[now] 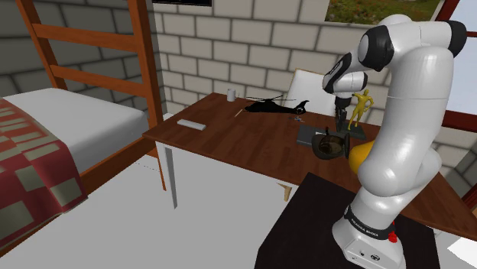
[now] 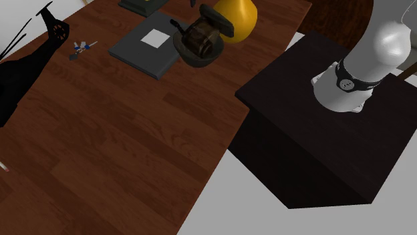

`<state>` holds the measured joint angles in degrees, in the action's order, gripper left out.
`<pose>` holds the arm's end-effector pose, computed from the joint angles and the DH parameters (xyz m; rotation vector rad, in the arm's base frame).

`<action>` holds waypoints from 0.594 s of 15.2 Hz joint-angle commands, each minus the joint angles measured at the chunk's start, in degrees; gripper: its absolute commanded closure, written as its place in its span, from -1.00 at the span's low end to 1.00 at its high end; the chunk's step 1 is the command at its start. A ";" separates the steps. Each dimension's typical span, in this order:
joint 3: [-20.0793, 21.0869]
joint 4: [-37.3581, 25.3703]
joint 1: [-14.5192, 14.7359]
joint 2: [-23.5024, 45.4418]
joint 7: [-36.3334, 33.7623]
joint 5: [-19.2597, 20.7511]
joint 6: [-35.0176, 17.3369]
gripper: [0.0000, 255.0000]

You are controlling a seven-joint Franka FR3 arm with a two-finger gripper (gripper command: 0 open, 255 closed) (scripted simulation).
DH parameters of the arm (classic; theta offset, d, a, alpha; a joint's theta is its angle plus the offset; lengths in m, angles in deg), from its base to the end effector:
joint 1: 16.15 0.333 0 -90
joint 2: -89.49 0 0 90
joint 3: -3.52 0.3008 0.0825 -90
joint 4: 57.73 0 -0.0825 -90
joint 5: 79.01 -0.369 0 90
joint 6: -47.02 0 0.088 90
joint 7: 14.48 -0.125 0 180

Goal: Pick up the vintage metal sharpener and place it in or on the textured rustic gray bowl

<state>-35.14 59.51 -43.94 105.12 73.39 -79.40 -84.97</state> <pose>0.2371 -0.5239 0.3169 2.9955 0.5936 -0.2290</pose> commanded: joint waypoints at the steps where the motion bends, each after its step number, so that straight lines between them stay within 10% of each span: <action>1: 0.00 -0.05 -0.03 0.03 0.04 -0.02 0.02 -1.00; 9: -1.04 -2.61 1.99 -4.66 -2.29 3.38 6.55 -1.00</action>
<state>-36.18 56.94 -41.98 100.52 71.12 -76.06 -78.52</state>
